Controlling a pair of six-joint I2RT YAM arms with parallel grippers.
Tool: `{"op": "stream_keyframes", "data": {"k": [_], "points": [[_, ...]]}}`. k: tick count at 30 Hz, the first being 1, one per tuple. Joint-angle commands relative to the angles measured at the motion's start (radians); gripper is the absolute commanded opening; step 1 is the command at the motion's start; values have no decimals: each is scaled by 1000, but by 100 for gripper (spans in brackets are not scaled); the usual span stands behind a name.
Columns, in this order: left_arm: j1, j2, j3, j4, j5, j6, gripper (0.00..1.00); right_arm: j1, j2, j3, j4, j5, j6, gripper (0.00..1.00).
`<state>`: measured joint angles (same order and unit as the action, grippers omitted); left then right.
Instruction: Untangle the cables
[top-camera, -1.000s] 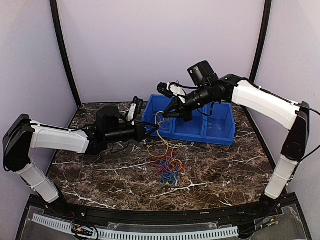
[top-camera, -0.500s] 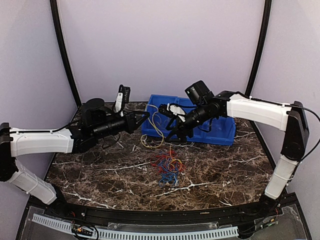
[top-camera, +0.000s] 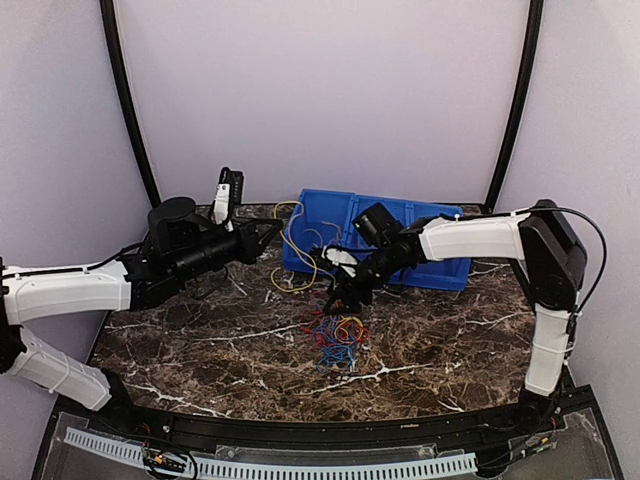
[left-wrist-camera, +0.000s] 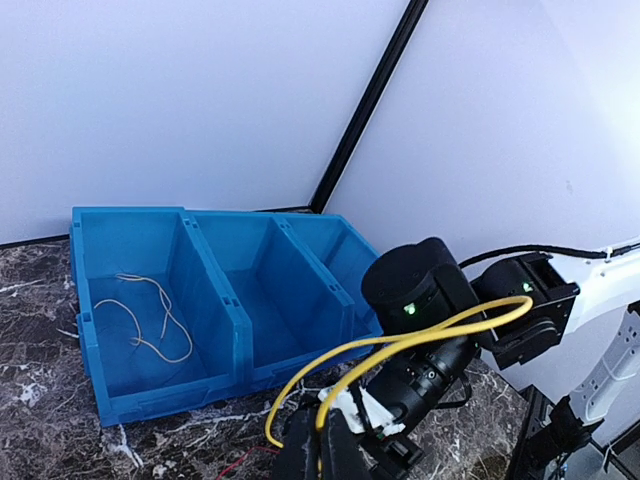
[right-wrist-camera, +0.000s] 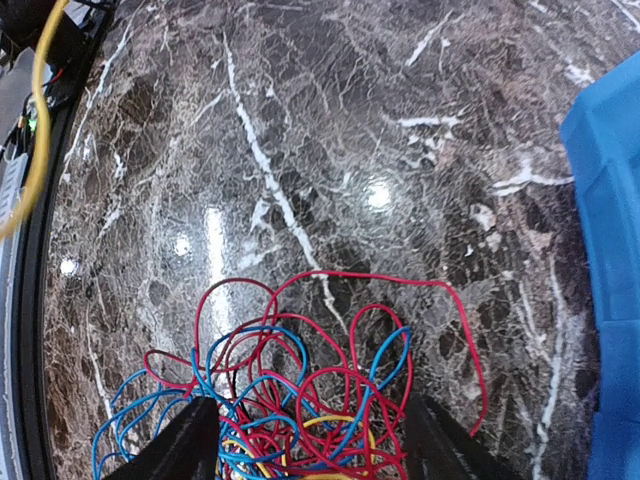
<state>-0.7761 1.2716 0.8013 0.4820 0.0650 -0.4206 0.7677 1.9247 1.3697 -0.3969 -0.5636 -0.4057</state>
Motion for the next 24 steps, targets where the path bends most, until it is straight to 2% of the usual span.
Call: {"op": "stream_keyframes", "data": {"k": [1,7,12,17,21,24], "points": [[8,-64,-11,-24,-45,23,0,28,45,-26,63,-34,27,58],[23,-149,93,-185,-124,111,0,31,91,-55,68,-83,39,28],[66,-249,319,-358,-172,184,0,31,111,-71,80,-90,50,24],[67,-289,541,-465,-243,282,0,30,150,-44,55,-95,54,14],[67,-305,663,-559,-313,335,0,31,158,-40,55,-88,58,14],[68,-319,690,-573,-361,364,0,30,156,-38,55,-89,60,14]]}}
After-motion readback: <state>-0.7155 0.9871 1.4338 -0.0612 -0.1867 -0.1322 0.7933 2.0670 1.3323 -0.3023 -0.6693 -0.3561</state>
